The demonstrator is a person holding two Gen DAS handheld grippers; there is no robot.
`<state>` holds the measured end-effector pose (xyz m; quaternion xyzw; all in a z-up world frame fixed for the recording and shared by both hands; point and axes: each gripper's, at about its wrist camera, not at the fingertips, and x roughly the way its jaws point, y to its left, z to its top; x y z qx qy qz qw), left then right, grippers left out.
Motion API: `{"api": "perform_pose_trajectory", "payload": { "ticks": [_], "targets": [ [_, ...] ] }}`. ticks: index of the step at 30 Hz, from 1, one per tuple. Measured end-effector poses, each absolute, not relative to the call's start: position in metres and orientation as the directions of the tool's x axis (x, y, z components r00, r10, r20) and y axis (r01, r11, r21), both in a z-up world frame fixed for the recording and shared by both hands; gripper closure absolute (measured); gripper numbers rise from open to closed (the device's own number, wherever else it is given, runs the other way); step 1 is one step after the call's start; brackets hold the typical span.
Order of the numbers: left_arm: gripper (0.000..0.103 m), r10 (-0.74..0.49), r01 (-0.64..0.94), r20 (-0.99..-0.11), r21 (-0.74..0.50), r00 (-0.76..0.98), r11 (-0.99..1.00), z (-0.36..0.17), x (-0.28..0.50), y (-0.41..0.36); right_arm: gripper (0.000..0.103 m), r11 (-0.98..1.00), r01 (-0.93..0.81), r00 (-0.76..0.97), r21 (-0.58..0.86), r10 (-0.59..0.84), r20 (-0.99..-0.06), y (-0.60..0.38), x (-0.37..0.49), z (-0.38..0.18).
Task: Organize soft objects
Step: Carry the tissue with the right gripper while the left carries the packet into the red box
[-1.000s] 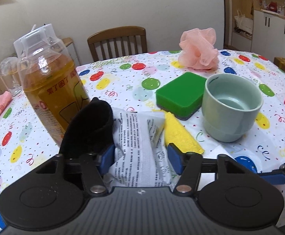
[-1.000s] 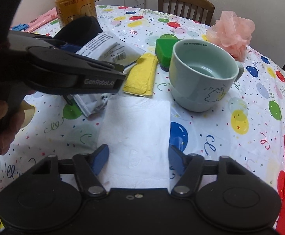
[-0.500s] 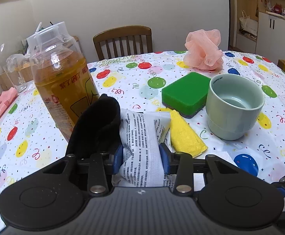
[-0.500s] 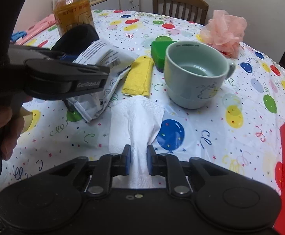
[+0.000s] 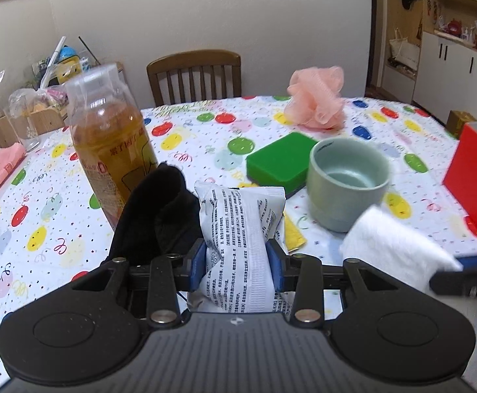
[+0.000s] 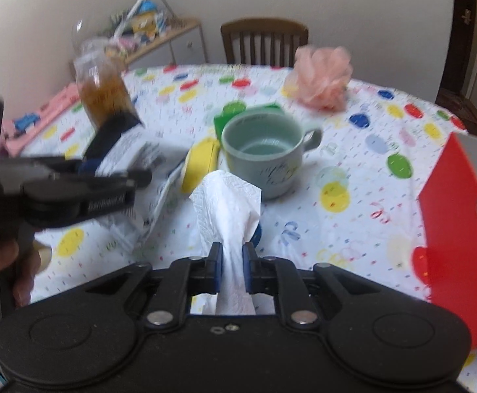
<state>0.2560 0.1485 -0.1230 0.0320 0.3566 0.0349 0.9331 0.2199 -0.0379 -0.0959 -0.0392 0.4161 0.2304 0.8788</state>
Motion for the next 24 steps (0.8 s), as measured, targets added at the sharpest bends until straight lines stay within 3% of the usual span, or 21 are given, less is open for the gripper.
{"api": "perform_pose_trajectory", "payload": {
  "ticks": [14, 24],
  "targets": [
    [0.064, -0.007, 0.040, -0.605, 0.041, 0.796, 0.998, -0.057, 0.229, 0.092, 0.092, 0.909, -0.363, 0.661, 0.207, 0.407, -0.630, -0.118, 0.207, -0.025],
    [0.064, -0.086, 0.110, -0.527, 0.015, 0.845, 0.994, -0.018, 0.228, 0.022, 0.092, 0.934, -0.298, 0.741, 0.195, 0.355, -0.569, -0.198, 0.199, 0.005]
  ]
}}
